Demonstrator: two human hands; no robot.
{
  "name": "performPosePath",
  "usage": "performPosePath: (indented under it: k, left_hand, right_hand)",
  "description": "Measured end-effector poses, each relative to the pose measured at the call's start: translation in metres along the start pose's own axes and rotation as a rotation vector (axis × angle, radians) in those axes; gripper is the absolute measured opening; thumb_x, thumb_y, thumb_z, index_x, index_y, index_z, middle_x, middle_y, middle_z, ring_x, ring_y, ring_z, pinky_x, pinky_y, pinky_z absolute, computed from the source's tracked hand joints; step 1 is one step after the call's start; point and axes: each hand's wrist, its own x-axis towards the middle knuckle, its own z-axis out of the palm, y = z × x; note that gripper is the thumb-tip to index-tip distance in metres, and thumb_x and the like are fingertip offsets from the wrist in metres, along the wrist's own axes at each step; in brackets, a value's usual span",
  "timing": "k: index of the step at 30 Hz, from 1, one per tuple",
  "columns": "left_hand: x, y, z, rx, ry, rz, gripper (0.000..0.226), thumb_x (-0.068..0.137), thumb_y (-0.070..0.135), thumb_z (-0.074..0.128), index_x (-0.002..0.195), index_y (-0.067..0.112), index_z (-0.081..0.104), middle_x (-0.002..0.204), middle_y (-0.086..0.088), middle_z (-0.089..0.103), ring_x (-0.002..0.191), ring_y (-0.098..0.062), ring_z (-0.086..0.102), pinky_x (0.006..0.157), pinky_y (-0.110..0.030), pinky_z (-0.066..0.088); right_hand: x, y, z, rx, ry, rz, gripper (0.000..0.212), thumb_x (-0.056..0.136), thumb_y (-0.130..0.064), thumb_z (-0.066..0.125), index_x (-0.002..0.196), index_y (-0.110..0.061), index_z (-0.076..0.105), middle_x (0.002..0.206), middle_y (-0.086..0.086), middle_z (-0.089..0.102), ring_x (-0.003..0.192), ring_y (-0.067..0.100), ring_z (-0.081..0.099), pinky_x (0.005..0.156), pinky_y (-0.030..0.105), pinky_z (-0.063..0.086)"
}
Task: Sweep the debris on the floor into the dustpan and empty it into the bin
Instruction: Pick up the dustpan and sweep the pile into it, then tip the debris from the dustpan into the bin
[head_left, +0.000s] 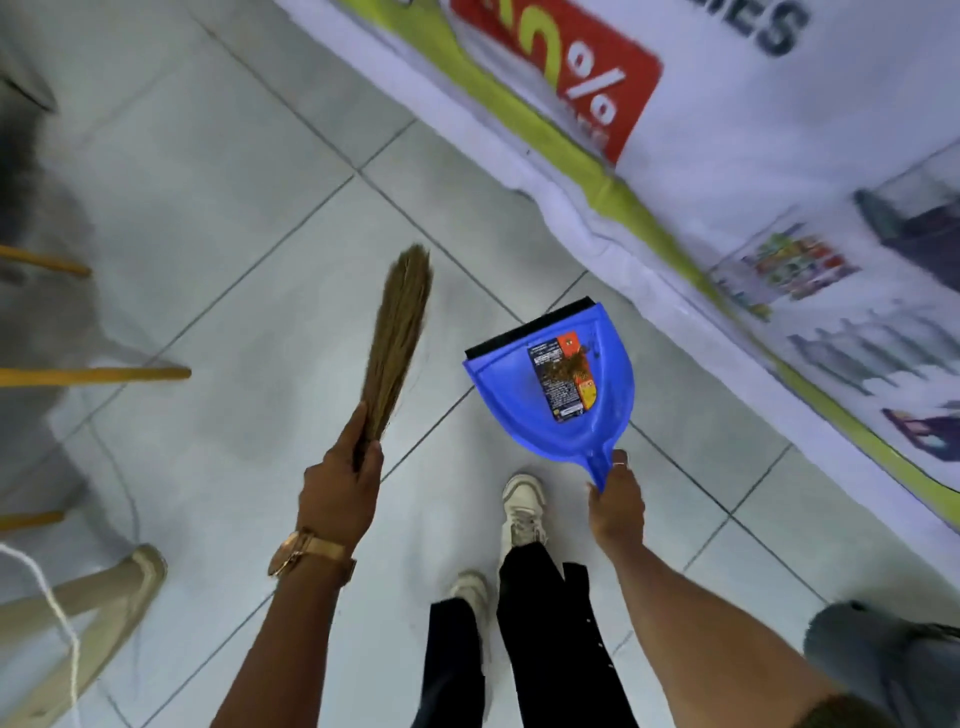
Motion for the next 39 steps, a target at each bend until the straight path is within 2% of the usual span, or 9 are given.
performPosePath:
  k: [2,5,10,22,25,33,35,37,39]
  left_hand:
    - [-0.012,0.012,0.01,0.08,-0.047,0.061,0.05,0.096,0.025,0.049,0.144,0.034,0.038,0.105,-0.021,0.069,0.091,-0.043,0.063,0.08,-0.036,0.052]
    - [-0.035,0.031,0.034,0.204,-0.157,0.188,0.051,0.097,0.028,0.048,0.145,0.033,0.035,0.123,-0.018,0.064,0.106,-0.042,0.059,0.087,-0.039,0.047]
    - [-0.081,0.078,0.071,0.387,-0.308,0.39,0.051,0.096,0.032,0.045,0.145,0.039,0.032,0.121,-0.016,0.065,0.108,-0.04,0.058,0.089,-0.041,0.048]
    - [-0.238,0.197,0.242,0.686,-0.569,0.707,0.051,0.097,0.033,0.038,0.147,0.038,0.029,0.13,-0.019,0.057,0.113,-0.04,0.056,0.093,-0.042,0.046]
    - [-0.288,0.21,0.299,0.781,-0.612,0.717,0.051,0.098,0.031,0.036,0.147,0.038,0.026,0.129,-0.023,0.055,0.112,-0.041,0.057,0.093,-0.043,0.047]
    - [-0.386,0.214,0.395,1.11,-0.653,0.774,0.053,0.097,0.027,0.031,0.148,0.04,0.022,0.131,-0.018,0.054,0.116,-0.037,0.055,0.097,-0.045,0.048]
    - [-0.396,0.215,0.411,1.149,-0.654,0.759,0.053,0.097,0.026,0.032,0.149,0.037,0.022,0.133,-0.017,0.052,0.118,-0.037,0.054,0.098,-0.044,0.048]
    - [-0.399,0.218,0.423,1.191,-0.645,0.762,0.054,0.098,0.026,0.032,0.149,0.036,0.021,0.132,-0.017,0.05,0.117,-0.036,0.054,0.097,-0.042,0.049]
    - [-0.397,0.219,0.43,1.229,-0.623,0.763,0.053,0.098,0.027,0.032,0.149,0.035,0.022,0.131,-0.018,0.05,0.116,-0.036,0.055,0.095,-0.041,0.049]
  right_hand:
    - [-0.031,0.014,-0.027,0.098,0.079,-0.014,0.037,0.088,0.0,0.056,0.124,-0.004,0.047,0.108,0.021,0.061,0.104,0.04,0.061,0.083,0.042,0.049]
    - [-0.072,0.041,-0.061,0.23,0.227,-0.008,0.037,0.088,0.001,0.059,0.124,-0.002,0.05,0.106,0.02,0.062,0.102,0.039,0.06,0.079,0.037,0.046]
    - [-0.13,0.09,-0.107,0.412,0.385,0.156,0.034,0.089,-0.001,0.06,0.121,-0.003,0.051,0.106,0.019,0.064,0.103,0.039,0.061,0.079,0.035,0.045]
    - [-0.184,0.262,-0.172,0.676,0.457,0.625,0.036,0.092,-0.005,0.058,0.126,-0.003,0.045,0.118,0.023,0.063,0.11,0.041,0.061,0.088,0.042,0.048]
    - [-0.186,0.32,-0.187,0.743,0.419,0.714,0.039,0.095,-0.009,0.055,0.13,-0.004,0.041,0.124,0.023,0.06,0.114,0.042,0.058,0.091,0.043,0.047]
    - [-0.19,0.463,-0.23,0.784,0.106,0.889,0.043,0.097,-0.017,0.05,0.136,-0.001,0.04,0.136,0.021,0.053,0.126,0.036,0.054,0.103,0.037,0.043]
    - [-0.182,0.486,-0.239,0.841,0.019,0.885,0.041,0.098,-0.015,0.047,0.136,0.002,0.044,0.12,0.021,0.059,0.109,0.034,0.06,0.094,0.035,0.048]
    - [-0.172,0.502,-0.25,0.991,-0.046,0.866,0.039,0.1,-0.007,0.041,0.136,0.007,0.044,0.097,0.018,0.054,0.089,0.029,0.053,0.082,0.032,0.044]
    - [-0.166,0.513,-0.261,1.106,-0.101,0.887,0.039,0.102,-0.007,0.04,0.137,0.009,0.041,0.095,0.017,0.052,0.081,0.028,0.052,0.078,0.032,0.042]
